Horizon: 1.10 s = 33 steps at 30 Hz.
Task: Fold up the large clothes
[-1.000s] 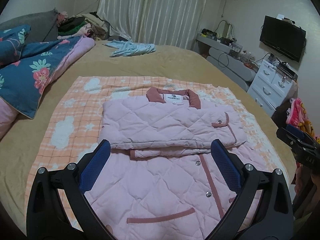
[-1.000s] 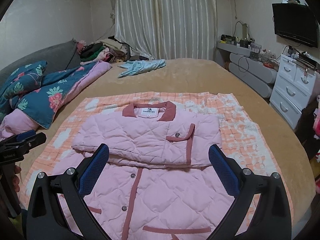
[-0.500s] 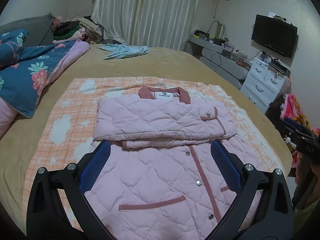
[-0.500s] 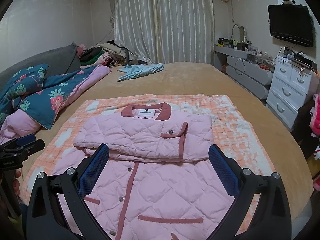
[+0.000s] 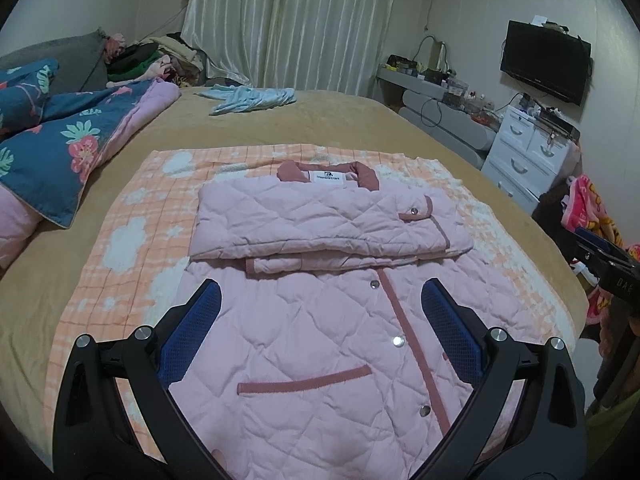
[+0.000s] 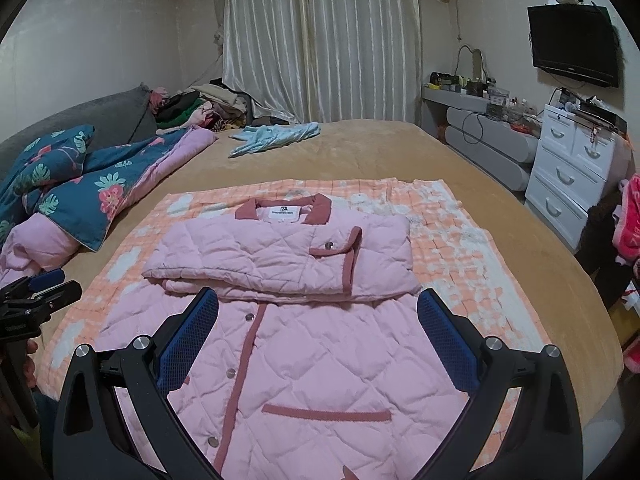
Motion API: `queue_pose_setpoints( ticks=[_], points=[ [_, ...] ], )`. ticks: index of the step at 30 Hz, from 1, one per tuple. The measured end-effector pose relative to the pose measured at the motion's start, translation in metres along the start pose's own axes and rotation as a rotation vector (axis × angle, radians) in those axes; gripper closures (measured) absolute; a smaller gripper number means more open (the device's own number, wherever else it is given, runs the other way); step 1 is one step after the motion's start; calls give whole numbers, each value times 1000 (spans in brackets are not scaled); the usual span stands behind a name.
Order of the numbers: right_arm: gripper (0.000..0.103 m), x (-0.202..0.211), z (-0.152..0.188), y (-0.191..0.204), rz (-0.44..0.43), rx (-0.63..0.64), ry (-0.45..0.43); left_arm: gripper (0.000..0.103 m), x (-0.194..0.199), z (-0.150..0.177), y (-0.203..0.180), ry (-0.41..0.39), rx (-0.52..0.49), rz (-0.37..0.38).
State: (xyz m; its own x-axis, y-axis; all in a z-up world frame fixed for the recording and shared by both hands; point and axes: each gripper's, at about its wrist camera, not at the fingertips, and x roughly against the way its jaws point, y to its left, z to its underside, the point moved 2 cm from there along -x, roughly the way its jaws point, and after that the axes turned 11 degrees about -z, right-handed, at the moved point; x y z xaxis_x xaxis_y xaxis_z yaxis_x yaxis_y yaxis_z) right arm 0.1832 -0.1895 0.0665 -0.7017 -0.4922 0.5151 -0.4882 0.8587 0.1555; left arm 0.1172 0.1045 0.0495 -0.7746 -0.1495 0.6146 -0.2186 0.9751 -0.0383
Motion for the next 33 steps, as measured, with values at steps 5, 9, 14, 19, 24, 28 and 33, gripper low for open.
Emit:
queue_pose_setpoints(
  ticks=[5,9,14,19,24,28,33],
  points=[
    [4,6,10,-4,13,3,7,9,2,9,1,1,-4,-6],
    [4,9,19,-7,22,7,16,9,4,15,0,0,-6,-15],
    [4,14,27,-9,28,12,18,9,7,27,5,-9,2,-27],
    [4,19,39,-12,38,20,16,9,9,38,7,-11,-8,-30],
    [4,21,52,-18,47,20,28,9,7,50,12,4,-9,-46],
    [4,19,63,-21,59,20,49,9,4,59,16,20,-20,-61],
    [4,16,74,-28,70,15,70,9,0,70,24,42,-36,-87]
  ],
)
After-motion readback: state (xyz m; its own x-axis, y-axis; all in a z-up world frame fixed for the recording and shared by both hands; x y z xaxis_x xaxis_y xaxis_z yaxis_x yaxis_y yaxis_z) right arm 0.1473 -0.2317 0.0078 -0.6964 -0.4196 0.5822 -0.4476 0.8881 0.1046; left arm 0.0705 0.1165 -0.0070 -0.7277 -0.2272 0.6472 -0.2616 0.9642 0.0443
